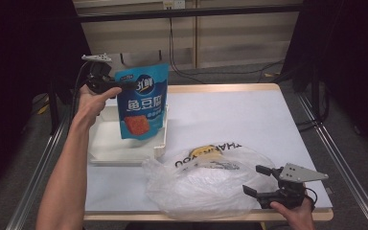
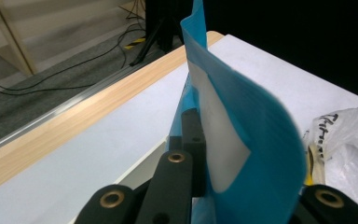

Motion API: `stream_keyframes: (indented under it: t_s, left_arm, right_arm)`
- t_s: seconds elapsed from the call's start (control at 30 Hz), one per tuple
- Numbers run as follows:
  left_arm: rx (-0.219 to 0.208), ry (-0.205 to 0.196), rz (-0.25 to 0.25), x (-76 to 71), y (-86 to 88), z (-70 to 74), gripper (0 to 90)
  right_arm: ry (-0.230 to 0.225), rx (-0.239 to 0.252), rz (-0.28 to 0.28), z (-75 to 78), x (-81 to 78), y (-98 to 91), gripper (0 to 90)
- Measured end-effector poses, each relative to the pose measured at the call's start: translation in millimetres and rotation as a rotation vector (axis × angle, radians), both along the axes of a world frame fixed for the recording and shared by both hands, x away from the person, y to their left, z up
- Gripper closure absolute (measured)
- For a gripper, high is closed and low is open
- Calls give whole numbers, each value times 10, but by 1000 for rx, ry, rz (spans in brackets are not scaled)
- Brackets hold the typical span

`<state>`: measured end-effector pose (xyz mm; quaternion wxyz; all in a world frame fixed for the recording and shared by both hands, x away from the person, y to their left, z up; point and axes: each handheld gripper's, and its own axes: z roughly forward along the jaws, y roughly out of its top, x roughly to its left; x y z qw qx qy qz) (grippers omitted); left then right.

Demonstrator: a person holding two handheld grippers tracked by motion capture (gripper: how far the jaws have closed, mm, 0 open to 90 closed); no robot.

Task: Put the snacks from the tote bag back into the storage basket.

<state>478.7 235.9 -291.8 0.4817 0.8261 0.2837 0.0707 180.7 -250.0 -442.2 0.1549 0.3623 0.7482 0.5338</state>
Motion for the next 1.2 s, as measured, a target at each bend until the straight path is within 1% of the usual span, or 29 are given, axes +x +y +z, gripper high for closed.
stream_keyframes:
  t_s: [0.07,0.1,0.17,0.23,0.33,0.37,0.47,0.53,0.6,0.73,0.77,0.8,0.83,0.87,0.9,0.93,0.97,1.0,1.07,1.13,1.17,1.2]
  left_arm:
    - [-23,11,-1,26,-7,-34,900]
    - [-27,13,0,44,-15,-55,900]
    - [-6,7,1,57,-46,-69,900]
    - [-15,9,-1,73,-52,-81,900]
    - [-5,3,1,91,-49,-83,900]
    - [0,0,2,100,-44,-84,900]
    - [35,-5,23,129,-42,-78,900]
    - [70,-8,28,151,-39,-57,900]
    - [77,1,20,168,-58,-40,897]
    - [107,-8,19,186,-121,-17,895]
    - [119,-16,27,191,-132,-17,890]
    - [125,-22,43,195,-131,-17,870]
    - [111,-19,67,200,-130,-23,798]
    - [100,-23,66,195,-121,-22,742]
    - [98,-23,62,192,-124,-23,734]
    - [118,-27,76,189,-126,-16,704]
    - [108,-24,77,189,-125,-16,679]
    - [107,-26,86,190,-116,-8,648]
    - [107,-27,106,194,-110,-7,550]
    - [96,-24,103,207,-104,-14,466]
    - [100,-31,110,212,-105,-17,427]
    - [94,-37,122,213,-105,-17,383]
  right_arm:
    - [-2,0,-1,0,-2,3,165]
    - [0,-2,-1,1,-4,3,165]
    - [4,-3,1,0,-8,9,165]
    - [3,-2,1,-3,-11,11,165]
    - [2,-1,6,-6,-8,7,165]
    - [1,-1,6,-4,-10,3,165]
    - [3,-1,5,-6,-8,-3,165]
    - [4,-1,4,-8,-6,-4,165]
    - [4,-1,4,-7,-5,-4,165]
    - [3,0,9,-7,-7,0,165]
    - [4,1,8,-8,-7,1,165]
    - [5,1,8,-9,-7,-1,165]
    - [5,-1,7,-9,-7,-2,165]
    - [6,0,5,-8,-10,-2,165]
    - [8,0,4,-7,-13,-2,165]
    - [7,-2,5,-5,-16,-2,165]
    - [5,-1,7,-6,-16,0,165]
    - [7,-1,7,-7,-17,2,165]
    - [6,-1,9,-9,-15,6,165]
    - [7,0,8,-7,-15,8,165]
    - [6,-1,7,-7,-15,6,165]
    - [6,-1,8,-8,-13,7,165]
